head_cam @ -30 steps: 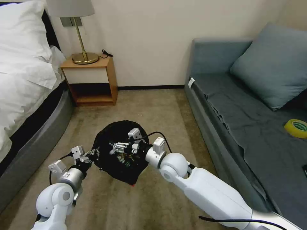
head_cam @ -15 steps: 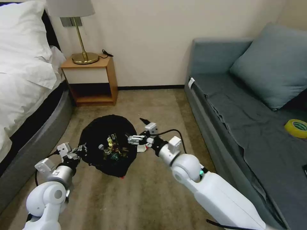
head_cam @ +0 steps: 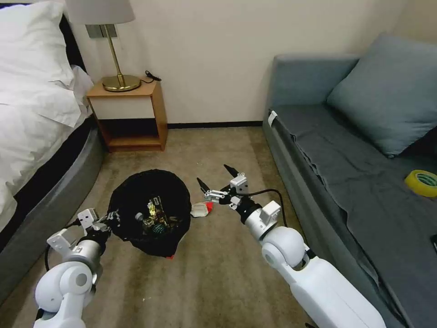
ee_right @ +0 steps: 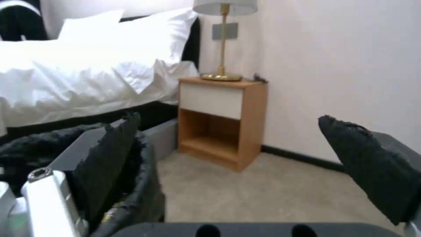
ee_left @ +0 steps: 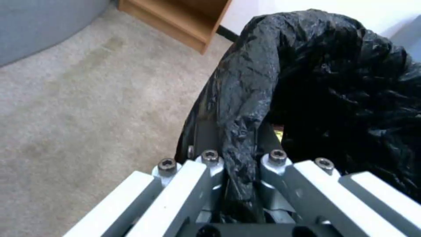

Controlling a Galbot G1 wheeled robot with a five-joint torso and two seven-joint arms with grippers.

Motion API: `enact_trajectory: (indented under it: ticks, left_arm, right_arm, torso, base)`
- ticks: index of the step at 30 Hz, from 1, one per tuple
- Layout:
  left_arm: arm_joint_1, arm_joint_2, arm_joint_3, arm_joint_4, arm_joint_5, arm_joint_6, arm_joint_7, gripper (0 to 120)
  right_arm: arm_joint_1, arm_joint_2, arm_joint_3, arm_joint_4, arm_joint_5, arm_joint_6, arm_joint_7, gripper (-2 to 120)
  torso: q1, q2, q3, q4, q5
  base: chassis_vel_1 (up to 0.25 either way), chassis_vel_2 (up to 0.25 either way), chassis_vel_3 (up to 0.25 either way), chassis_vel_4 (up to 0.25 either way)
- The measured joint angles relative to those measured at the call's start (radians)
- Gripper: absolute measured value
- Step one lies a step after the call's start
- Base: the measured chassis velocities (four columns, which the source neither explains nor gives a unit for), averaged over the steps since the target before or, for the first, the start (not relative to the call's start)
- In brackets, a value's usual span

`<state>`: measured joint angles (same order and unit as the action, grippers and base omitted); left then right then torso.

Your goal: Pick up the trash bin, then pick up the garbage on the floor and place it into the trash bin.

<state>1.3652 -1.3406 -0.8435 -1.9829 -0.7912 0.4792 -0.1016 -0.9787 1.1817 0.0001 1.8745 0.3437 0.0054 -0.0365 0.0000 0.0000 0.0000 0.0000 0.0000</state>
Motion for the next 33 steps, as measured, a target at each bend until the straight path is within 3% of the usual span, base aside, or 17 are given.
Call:
enact_trajectory:
  ticks: [12,33]
  left_arm:
    - [-0.012,0.011,-0.009,0.009,0.0,0.001,0.001,4]
    - [-0.041,0.035,-0.047,0.031,0.009,-0.017,-0.008,4]
  right_arm:
    - [-0.055,0.02,0.042,0.009,-0.037,0.004,-0.026,100]
    - [-0.008,0.029,0.003,-0.027,-0.012,-0.008,-0.029,100]
  torso:
    - [0.0,0.0,0.0,0.0,-0.0001]
    - [0.0,0.0,0.0,0.0,-0.0001]
  base:
    - [0.0,0.0,0.0,0.0]
    - [-0.009,0.008,0.01,-0.008]
